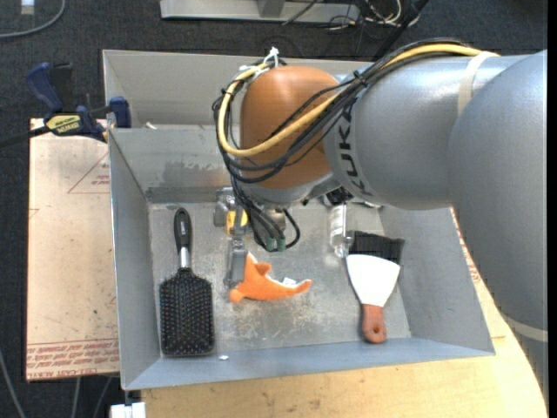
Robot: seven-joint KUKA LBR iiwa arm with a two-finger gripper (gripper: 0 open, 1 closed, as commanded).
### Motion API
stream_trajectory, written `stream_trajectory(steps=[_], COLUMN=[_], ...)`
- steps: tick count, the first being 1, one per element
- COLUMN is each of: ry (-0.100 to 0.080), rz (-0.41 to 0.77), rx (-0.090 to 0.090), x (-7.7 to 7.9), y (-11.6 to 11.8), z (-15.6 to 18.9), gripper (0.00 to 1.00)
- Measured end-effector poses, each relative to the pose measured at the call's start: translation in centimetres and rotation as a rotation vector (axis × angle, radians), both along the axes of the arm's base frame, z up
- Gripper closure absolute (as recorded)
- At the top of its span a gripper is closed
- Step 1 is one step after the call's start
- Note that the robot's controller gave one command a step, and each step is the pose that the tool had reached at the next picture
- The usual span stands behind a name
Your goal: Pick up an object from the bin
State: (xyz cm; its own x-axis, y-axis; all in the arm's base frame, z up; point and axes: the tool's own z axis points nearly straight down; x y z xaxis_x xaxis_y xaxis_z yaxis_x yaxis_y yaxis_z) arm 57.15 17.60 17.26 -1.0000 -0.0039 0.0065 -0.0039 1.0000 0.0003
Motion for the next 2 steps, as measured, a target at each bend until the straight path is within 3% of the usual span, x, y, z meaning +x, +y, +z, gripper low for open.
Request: stream_trajectory(steps=[1, 2], ry=[-0.007, -0.008], rz=[-0.003, 0.078], rx=[0.001, 0.004], x=[0.2, -0.4], y=[-0.1, -1.8], z=[0.5, -0.2], gripper=[0.00, 0.00])
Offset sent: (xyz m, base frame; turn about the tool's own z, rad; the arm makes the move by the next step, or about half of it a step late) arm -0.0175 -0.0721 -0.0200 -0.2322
